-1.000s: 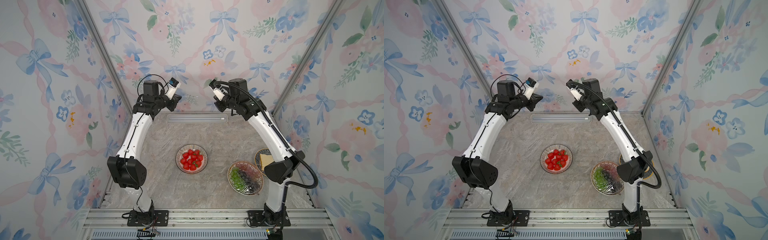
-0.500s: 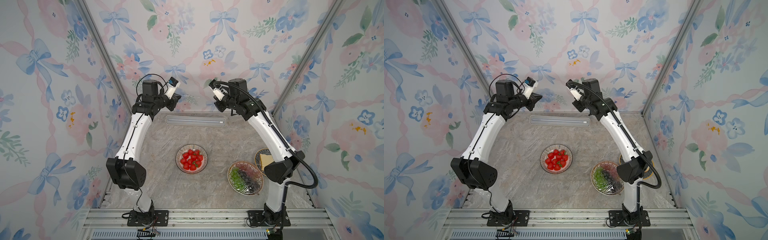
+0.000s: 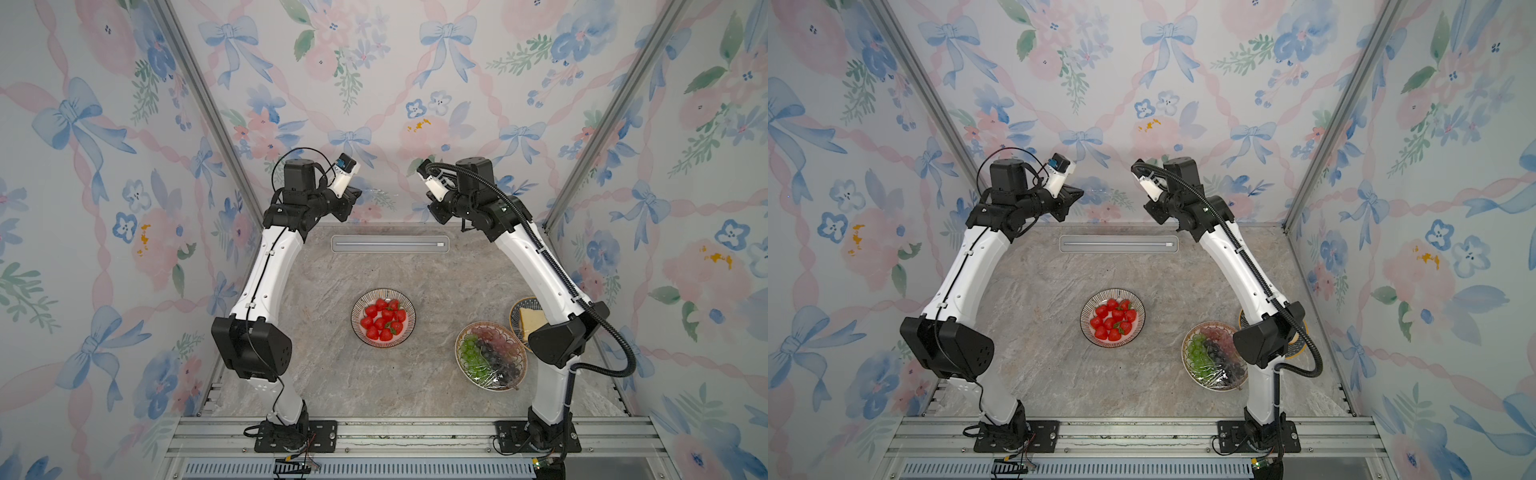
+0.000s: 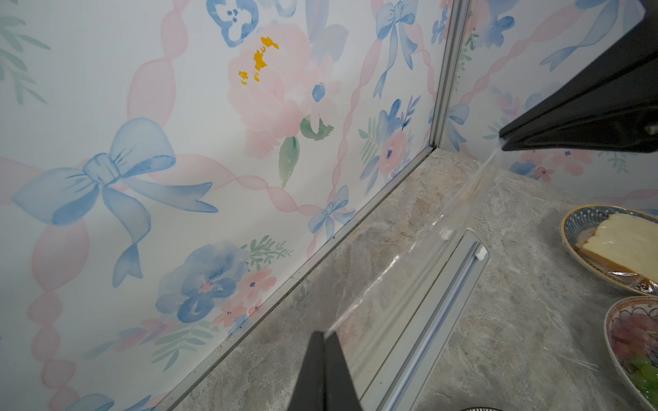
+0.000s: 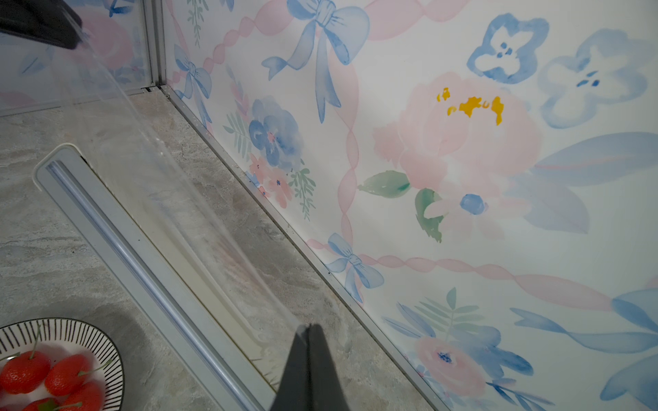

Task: Wrap the plate with plastic wrap
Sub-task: Pull the plastic wrap from the plastic wrap cutting box.

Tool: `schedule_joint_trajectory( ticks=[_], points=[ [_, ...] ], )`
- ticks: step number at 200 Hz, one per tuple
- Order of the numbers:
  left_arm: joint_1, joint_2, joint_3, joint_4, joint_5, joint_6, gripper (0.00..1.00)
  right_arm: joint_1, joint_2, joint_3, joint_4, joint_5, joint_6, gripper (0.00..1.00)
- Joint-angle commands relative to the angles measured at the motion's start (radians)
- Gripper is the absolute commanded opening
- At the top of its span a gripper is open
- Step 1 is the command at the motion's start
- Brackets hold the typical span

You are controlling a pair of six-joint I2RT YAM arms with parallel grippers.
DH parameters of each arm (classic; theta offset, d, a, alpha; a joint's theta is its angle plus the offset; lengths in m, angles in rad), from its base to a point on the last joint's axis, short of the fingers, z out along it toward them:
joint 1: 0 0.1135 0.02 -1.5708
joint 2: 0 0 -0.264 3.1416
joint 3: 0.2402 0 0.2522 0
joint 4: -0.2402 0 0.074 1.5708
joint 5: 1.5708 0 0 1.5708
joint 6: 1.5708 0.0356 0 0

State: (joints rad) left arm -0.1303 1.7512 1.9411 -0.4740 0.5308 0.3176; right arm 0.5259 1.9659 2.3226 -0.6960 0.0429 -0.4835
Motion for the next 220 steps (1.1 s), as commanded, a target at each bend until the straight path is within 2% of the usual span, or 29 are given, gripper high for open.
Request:
schedule_joint_trajectory(
  ticks=[1,220],
  points=[
    [0.012,-0.047,0.011,0.035,-0.008,0.014,0.00,0.006,-0.002,0.040,0.058,0.035,-0.005,0.00],
    [0.012,-0.055,-0.001,0.036,-0.011,0.018,0.00,0.014,0.010,0.033,0.082,0.040,-0.004,0.00]
  ],
)
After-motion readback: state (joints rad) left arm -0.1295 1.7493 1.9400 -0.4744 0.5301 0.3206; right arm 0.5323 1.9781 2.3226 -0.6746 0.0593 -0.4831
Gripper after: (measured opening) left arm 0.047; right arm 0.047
